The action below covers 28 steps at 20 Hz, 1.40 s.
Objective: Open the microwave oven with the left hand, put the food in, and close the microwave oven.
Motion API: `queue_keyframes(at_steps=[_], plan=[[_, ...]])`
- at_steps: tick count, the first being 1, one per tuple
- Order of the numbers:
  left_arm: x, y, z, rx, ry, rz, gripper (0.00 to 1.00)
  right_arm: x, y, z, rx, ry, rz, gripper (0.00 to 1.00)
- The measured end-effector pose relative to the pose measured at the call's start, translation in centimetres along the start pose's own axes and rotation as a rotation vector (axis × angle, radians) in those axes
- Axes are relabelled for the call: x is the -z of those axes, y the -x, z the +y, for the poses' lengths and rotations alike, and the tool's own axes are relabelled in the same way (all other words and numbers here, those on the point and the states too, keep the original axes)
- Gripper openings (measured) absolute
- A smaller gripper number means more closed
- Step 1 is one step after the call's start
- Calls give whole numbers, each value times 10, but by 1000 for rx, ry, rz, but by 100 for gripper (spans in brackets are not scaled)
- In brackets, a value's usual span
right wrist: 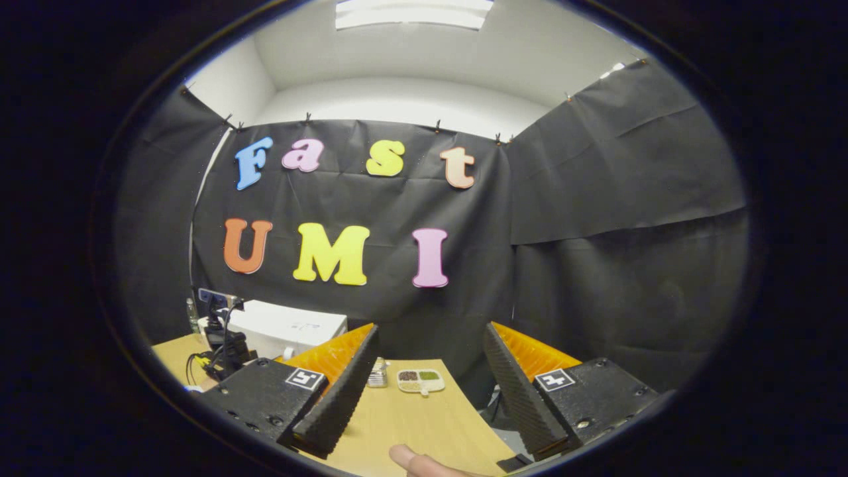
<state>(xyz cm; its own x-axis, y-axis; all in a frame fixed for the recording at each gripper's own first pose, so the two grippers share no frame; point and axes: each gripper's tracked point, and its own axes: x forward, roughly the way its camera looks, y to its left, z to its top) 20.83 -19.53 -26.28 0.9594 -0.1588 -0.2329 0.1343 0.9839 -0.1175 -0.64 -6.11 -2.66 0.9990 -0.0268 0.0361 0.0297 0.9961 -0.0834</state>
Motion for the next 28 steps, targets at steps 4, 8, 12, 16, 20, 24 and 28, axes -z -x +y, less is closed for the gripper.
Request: queue_keyframes(at_steps=[4,8,12,16,20,24,28], plan=[[17,-25,-16,28,5,7,93,11,-5,-9,3,-1,6,95],[25,-47,-15,12,27,-18,90,27,-13,-19,14,11,29,100],[38,-64,-24,63,5,-19,58,38,-18,-22,5,18,50,100],[40,-70,-11,-5,-193,-48,50,39,-18,-21,-13,8,46,100],[51,-71,-6,-64,-133,14,26,35,-11,-22,-13,19,34,100],[52,-68,-6,-103,-65,56,10,26,-2,-26,-5,38,12,100],[53,-50,-8,-68,-19,71,10,20,4,-26,-5,35,1,100]])
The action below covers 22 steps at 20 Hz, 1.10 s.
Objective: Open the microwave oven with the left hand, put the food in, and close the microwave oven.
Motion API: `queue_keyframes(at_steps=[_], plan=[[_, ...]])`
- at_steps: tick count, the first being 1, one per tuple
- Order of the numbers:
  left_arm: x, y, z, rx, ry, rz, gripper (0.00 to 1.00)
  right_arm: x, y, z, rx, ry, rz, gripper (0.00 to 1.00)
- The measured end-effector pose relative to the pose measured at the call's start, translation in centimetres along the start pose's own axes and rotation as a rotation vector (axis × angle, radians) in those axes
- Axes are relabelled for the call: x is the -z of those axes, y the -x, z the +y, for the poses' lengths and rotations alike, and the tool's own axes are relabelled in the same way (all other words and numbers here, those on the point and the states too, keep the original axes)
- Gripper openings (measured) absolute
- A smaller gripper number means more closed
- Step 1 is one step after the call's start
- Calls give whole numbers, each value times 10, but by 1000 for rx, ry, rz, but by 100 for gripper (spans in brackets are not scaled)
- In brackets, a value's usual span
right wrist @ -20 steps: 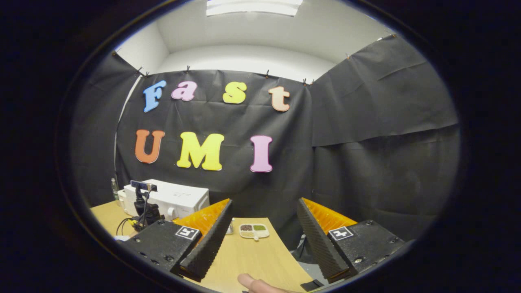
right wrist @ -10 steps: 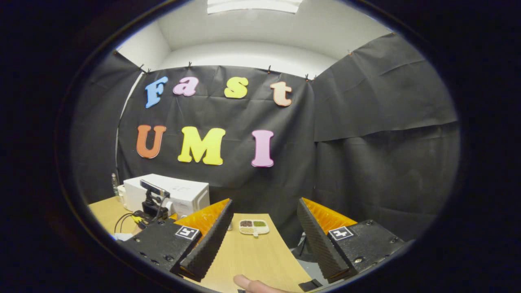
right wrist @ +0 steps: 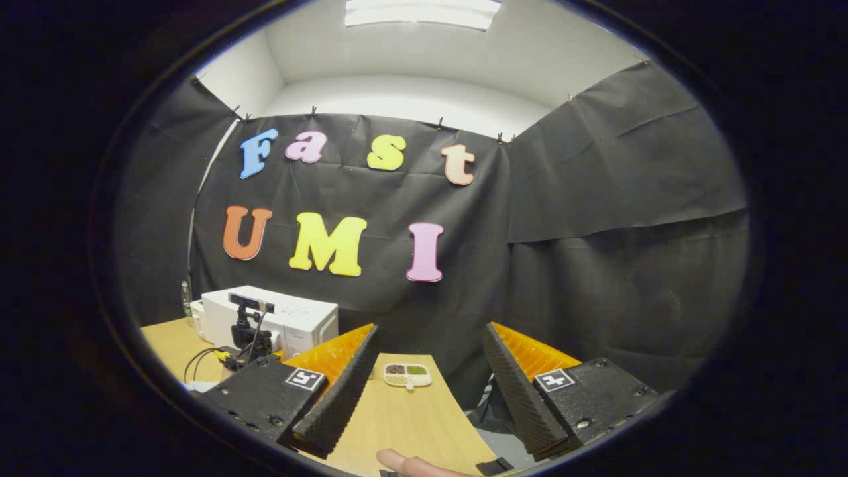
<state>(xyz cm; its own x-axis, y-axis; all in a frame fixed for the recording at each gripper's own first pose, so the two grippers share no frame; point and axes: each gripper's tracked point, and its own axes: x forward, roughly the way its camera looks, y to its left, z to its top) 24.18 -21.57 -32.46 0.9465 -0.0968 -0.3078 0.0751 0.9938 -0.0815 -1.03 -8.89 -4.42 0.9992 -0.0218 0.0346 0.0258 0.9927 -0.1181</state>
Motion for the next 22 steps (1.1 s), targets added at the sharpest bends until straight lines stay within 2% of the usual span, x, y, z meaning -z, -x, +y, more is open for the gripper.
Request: queue_keyframes(at_steps=[3,4,5,6,9,10,11,13,15,16,17,18,19,20,21,22], plan=[[8,34,9,27,-19,-18,10,0,1,4,-15,-2,1,100],[8,47,13,53,-12,-33,10,0,1,5,-20,-9,4,95],[11,57,16,69,-7,-24,10,-1,2,7,-26,-21,9,95],[14,67,20,84,-7,-14,10,-1,3,11,-35,-30,13,100],[18,92,33,110,-21,-11,10,-7,7,18,-56,-31,11,100],[19,99,37,115,-28,-13,10,-10,8,21,-62,-23,7,95],[21,106,42,121,-33,-14,10,-11,10,26,-66,-15,3,100],[25,124,52,142,-38,-7,10,-3,12,51,-80,-3,2,95],[28,142,67,169,-43,-12,11,-3,9,64,-100,-2,10,95],[30,154,76,180,-44,-11,11,-1,8,71,-111,-1,15,100],[33,166,88,186,-43,-10,16,0,7,78,-123,-1,18,100],[33,179,103,175,-27,-20,7,2,7,86,-134,0,21,94],[35,187,118,166,-11,-15,26,4,6,94,-144,2,26,95],[39,199,136,146,-5,-9,30,8,4,102,-154,4,34,95],[42,212,157,102,-14,2,51,11,3,110,-166,6,41,94],[42,221,180,55,-29,-3,50,16,2,119,-178,10,48,95]])
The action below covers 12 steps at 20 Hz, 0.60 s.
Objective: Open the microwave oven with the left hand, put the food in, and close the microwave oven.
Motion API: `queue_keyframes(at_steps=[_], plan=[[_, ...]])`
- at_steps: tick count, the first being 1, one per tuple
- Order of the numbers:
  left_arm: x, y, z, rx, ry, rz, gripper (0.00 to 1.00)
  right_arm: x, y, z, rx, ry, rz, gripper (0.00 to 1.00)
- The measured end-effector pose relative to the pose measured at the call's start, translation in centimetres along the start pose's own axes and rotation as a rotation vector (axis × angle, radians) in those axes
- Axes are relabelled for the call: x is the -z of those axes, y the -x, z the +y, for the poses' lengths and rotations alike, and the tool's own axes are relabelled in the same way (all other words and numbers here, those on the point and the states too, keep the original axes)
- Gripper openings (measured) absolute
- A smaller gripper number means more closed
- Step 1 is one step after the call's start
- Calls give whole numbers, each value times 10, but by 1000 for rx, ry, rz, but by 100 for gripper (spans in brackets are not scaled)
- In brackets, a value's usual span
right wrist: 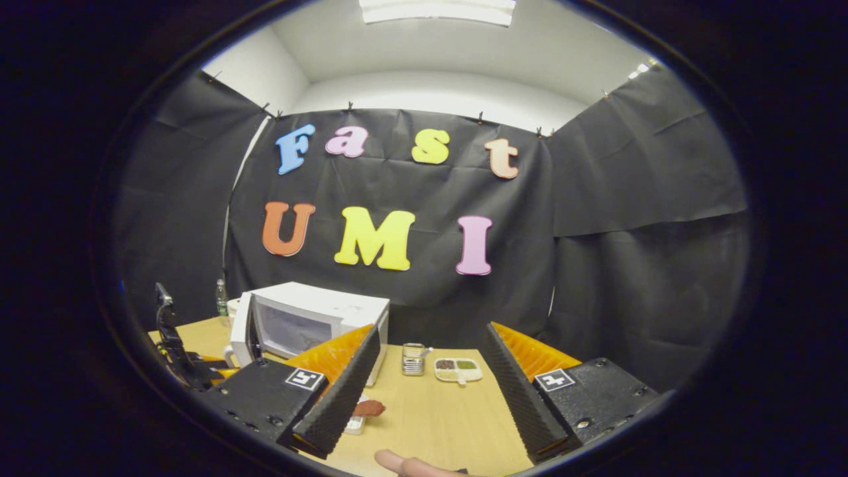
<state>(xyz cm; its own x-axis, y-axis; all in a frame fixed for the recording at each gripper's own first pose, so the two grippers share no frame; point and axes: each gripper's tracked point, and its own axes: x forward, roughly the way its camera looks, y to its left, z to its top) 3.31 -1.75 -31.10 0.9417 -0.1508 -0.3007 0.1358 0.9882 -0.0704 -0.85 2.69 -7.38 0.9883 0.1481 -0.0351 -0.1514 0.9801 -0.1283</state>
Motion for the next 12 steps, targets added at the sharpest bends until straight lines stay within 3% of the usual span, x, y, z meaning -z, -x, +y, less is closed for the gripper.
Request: queue_keyframes(at_steps=[1,2,3,5,6,7,12], plan=[[-5,13,22,-50,-8,-14,79,3,-2,7,-9,5,8,95],[-8,23,38,-72,-15,-19,77,8,-4,14,-18,10,16,95],[-7,35,49,-90,-11,-23,96,11,-5,21,-28,14,25,100],[-12,57,67,-111,-6,-29,92,19,-8,33,-41,18,44,95],[-15,67,76,-117,-10,-34,78,22,-9,38,-47,20,54,100],[-17,75,88,-139,-26,-36,92,25,-11,41,-52,21,63,95],[-34,105,95,-139,-33,-42,92,43,-23,51,-64,37,113,95]])
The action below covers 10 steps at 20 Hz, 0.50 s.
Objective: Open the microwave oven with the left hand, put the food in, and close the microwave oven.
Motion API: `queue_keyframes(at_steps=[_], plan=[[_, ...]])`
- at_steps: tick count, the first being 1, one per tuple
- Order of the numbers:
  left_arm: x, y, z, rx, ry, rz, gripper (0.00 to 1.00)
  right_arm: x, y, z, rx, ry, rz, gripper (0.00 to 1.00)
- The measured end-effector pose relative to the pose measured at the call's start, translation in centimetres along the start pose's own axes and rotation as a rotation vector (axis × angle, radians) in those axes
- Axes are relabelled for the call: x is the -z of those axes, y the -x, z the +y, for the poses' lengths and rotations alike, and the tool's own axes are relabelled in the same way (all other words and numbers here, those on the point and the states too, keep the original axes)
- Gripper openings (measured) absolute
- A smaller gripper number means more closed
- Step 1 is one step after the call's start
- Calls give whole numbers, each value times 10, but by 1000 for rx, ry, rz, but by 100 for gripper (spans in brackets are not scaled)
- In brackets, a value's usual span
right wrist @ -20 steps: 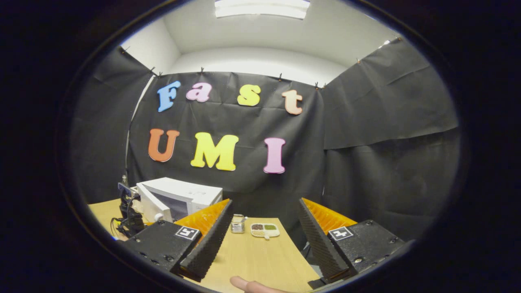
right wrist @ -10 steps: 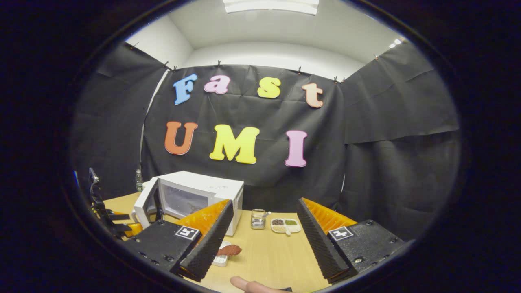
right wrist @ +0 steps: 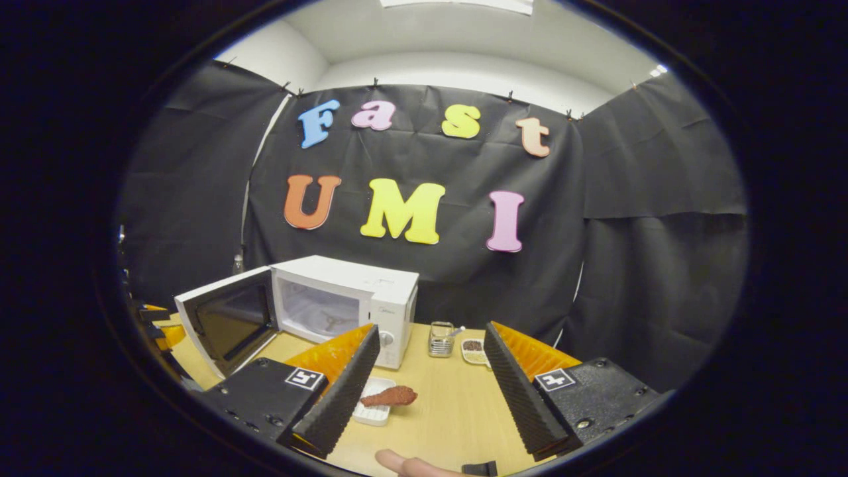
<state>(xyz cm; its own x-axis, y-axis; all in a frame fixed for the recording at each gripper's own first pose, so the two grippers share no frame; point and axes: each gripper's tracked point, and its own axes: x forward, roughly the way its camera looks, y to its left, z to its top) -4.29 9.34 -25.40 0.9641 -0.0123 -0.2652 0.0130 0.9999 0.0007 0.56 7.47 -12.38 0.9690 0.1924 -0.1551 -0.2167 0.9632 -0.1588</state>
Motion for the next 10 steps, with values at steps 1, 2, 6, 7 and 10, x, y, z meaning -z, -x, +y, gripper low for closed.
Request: queue_keyframes(at_steps=[1,2,6,7,10], plan=[[-6,5,1,0,8,-5,92,4,-4,-1,1,3,14,100],[-14,10,0,-1,19,-14,92,10,-9,0,2,3,31,100],[-44,18,-11,5,24,-62,92,34,-31,-1,-20,-10,115,96],[-50,19,-12,1,24,-67,92,39,-38,-3,-28,-12,135,100],[-68,19,-23,7,3,-79,92,58,-62,-5,-60,-30,203,100]])
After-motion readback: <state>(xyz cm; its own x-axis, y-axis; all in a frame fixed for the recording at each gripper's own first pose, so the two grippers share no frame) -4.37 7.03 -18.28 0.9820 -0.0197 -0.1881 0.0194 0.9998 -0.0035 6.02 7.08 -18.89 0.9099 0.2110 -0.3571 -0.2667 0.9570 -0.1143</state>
